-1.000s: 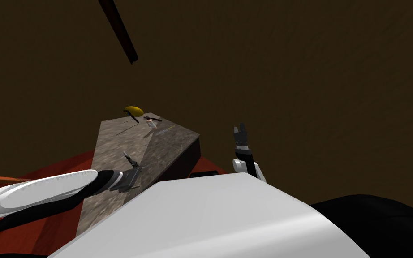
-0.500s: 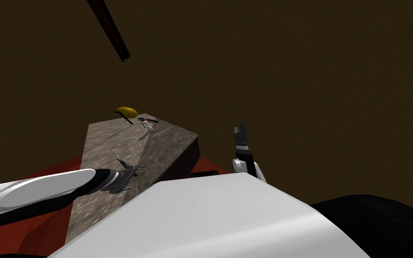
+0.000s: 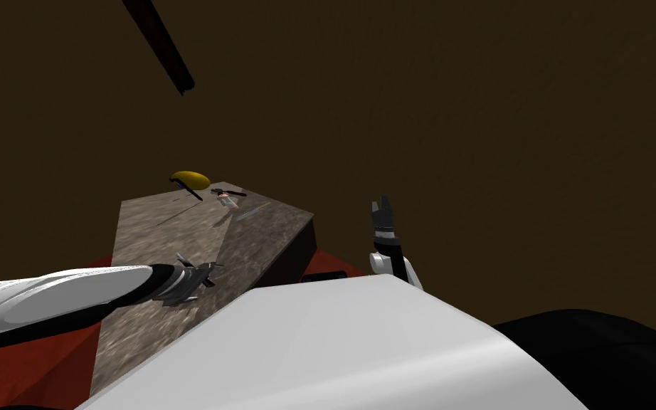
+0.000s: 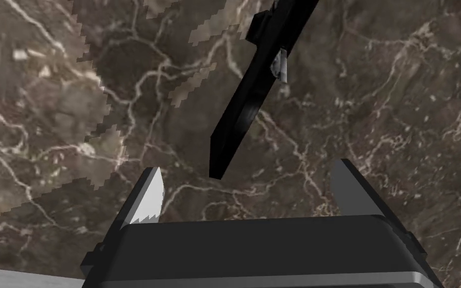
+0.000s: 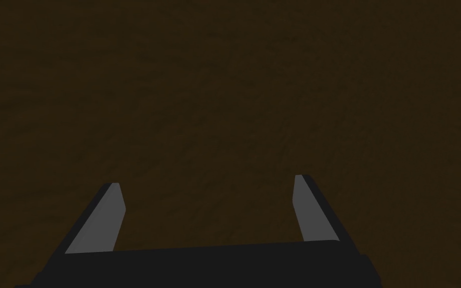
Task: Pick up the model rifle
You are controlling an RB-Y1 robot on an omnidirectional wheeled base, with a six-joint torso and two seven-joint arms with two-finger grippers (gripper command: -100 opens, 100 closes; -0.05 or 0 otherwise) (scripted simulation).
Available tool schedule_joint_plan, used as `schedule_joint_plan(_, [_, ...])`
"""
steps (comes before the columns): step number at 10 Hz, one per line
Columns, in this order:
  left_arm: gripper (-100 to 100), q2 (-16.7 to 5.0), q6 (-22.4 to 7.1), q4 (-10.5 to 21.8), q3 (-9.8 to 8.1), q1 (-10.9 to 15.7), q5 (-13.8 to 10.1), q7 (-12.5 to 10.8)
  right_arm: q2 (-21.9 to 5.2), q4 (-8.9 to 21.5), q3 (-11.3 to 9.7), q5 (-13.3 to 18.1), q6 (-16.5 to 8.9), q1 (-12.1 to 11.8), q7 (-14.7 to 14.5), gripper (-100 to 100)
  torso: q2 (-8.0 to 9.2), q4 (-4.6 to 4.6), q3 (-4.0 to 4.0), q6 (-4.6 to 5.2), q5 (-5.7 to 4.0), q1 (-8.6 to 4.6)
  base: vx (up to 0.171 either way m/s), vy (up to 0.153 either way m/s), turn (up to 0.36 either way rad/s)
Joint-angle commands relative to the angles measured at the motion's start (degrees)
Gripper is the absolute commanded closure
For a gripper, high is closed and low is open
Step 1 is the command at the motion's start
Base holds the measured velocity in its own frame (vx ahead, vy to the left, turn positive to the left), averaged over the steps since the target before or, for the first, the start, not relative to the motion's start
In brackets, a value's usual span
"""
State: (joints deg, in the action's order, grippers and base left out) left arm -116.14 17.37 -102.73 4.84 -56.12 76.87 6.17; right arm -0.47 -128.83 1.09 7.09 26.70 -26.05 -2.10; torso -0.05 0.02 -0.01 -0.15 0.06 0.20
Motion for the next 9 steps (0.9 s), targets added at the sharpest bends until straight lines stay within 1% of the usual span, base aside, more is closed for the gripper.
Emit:
schedule_joint_plan(1, [-100,-0.4,-0.2,0.4,2.86,2.1,-0.9,2.0,0.0,0.0,0.0,0.0,0.0,0.0,0.0,0,0.0,0.0,0.0,0.0,0.0,0.0,-0.001,0.019,0.004])
schedule_joint_plan(2, [-100,-2.5,-0.7,1.3,3.36,1.4,1.6,2.3,0.0,0.0,0.0,0.0,0.0,0.0,0.0,0,0.0,0.0,0.0,-0.02,0.0,-0.04,-0.003,0.021,-0.103])
schedule_joint_plan(3, [-100,-2.5,-0.7,1.3,3.3,1.4,1.6,2.3,0.0,0.0,0.0,0.0,0.0,0.0,0.0,0,-0.01,-0.01,-0.01,0.02,0.0,-0.04,-0.008,0.026,-0.07])
schedule_joint_plan(4, [-100,-4.5,-1.2,2.1,3.8,0.8,3.8,2.6,0.0,0.0,0.0,0.0,0.0,0.0,0.0,0,0.0,0.0,0.0,0.0,-0.01,-0.04,-0.019,0.04,-0.107])
schedule_joint_plan(5, [-100,-4.5,-1.2,2.1,3.8,0.8,3.8,2.6,0.0,0.0,0.0,0.0,0.0,0.0,0.0,0,0.03,0.0,0.02,0.01,0.0,0.0,-0.015,0.038,-0.053])
schedule_joint_plan(7, [-100,-7.6,-2.1,3.5,4.49,-0.2,7.4,3.0,0.0,0.0,0.0,0.0,0.0,0.0,0.0,0,-0.02,-0.01,-0.01,0.01,0.01,0.02,-0.002,0.048,-0.089])
schedule_joint_plan(9, [-100,-9.8,-2.6,4.5,4.93,-0.8,9.9,3.3,0.0,0.0,0.0,0.0,0.0,0.0,0.0,0,0.04,0.0,0.02,0.0,0.03,0.07,-0.028,0.052,-0.094])
